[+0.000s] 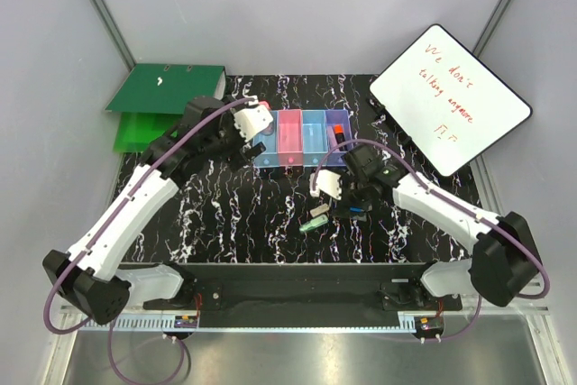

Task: Sort the stationery into containers
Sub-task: Pick up the stationery from the center of the board.

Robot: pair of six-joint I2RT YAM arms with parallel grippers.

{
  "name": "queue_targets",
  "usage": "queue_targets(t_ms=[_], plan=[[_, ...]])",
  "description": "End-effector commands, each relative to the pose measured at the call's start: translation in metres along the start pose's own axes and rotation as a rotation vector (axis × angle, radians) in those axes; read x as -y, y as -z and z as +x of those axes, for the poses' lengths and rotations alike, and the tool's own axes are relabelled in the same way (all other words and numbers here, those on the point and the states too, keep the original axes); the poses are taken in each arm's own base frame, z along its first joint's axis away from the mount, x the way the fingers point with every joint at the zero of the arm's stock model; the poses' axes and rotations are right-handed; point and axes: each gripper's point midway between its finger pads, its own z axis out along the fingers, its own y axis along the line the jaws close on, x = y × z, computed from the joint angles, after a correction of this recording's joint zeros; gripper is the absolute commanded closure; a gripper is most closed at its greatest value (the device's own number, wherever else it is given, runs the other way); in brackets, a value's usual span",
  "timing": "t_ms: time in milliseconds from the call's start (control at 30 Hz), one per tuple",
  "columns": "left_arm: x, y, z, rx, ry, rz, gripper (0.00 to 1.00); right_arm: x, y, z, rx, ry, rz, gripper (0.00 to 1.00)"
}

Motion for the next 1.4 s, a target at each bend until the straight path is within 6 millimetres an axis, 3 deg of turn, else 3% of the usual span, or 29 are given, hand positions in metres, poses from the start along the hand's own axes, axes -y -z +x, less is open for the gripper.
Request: queue_targets(t_ms=[0, 167, 367, 533, 767, 1000, 1100, 1267, 1333, 1367], plan=[[-0.003, 0.008, -0.013, 0.075, 0.009, -0.013, 0.01, -0.006, -0.02, -0.004, 0.04, 0.041, -0.037, 0.21], [-0.004, 0.007, -0.014, 0.075, 0.003, -0.013, 0.01, 0.005, -0.039, -0.004, 0.048, 0.06, 0.004, 0.22], [-0.004, 0.005, -0.013, 0.074, -0.004, -0.004, 0.01, 0.02, -0.044, -0.015, 0.066, 0.064, 0.035, 0.23], [-0.008, 0.002, -0.015, 0.074, -0.008, -0.007, 0.01, 0.017, -0.051, -0.012, 0.068, 0.066, 0.026, 0.23], [-0.011, 0.005, -0.021, 0.096, -0.005, -0.002, 0.01, 0.013, -0.063, 0.008, 0.026, 0.057, 0.022, 0.22], [-0.009, 0.004, -0.022, 0.101, -0.001, 0.01, 0.01, 0.037, -0.066, 0.021, 0.009, 0.045, 0.087, 0.22], [-0.01, 0.005, -0.025, 0.11, 0.004, 0.01, 0.01, 0.042, -0.066, 0.025, 0.007, 0.034, 0.094, 0.26], [-0.008, 0.004, -0.026, 0.111, 0.011, 0.017, 0.01, 0.05, -0.063, 0.019, 0.025, 0.029, 0.126, 0.47], [-0.007, 0.003, -0.025, 0.109, 0.008, 0.023, 0.01, 0.054, -0.061, 0.015, 0.037, 0.017, 0.138, 0.48], [-0.007, 0.002, -0.024, 0.107, 0.006, 0.025, 0.01, 0.055, -0.06, 0.014, 0.042, 0.018, 0.144, 0.42]])
